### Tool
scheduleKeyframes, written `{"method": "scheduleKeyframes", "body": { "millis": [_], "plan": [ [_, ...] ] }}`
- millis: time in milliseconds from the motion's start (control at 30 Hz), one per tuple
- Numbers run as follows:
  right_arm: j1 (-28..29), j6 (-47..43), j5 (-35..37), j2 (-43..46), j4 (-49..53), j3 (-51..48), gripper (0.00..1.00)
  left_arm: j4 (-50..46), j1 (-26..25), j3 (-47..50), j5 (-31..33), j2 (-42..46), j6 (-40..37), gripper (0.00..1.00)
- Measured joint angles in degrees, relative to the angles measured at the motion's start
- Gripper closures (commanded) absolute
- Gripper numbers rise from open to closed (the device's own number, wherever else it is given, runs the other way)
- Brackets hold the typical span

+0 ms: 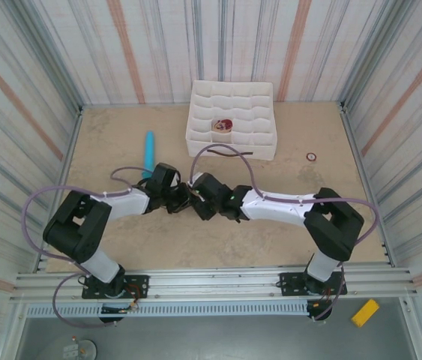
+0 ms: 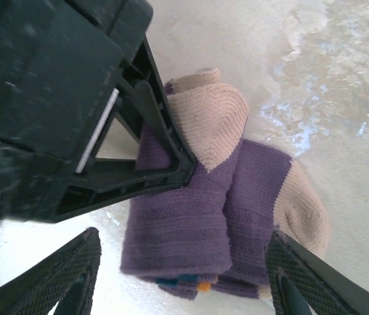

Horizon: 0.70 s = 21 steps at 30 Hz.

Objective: Roll the socks

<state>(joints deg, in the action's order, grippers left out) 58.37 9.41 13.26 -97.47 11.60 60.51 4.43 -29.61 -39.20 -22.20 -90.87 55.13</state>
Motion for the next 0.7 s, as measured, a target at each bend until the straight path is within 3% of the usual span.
{"method": "scheduleKeyframes", "body": {
  "millis": [533,700],
  "plan": [
    [2.47,-1.09,1.25,-8.02,-2.64,2.4,0.47,0.57,1.9,4.11,-0.5,3.56,0.68,0.91],
    [2.14,-0.87,0.09,-8.61,-3.58,2.4,0.68,1.51,2.4,4.52,-0.9,3.54,1.55,0.9]
  ]
}}
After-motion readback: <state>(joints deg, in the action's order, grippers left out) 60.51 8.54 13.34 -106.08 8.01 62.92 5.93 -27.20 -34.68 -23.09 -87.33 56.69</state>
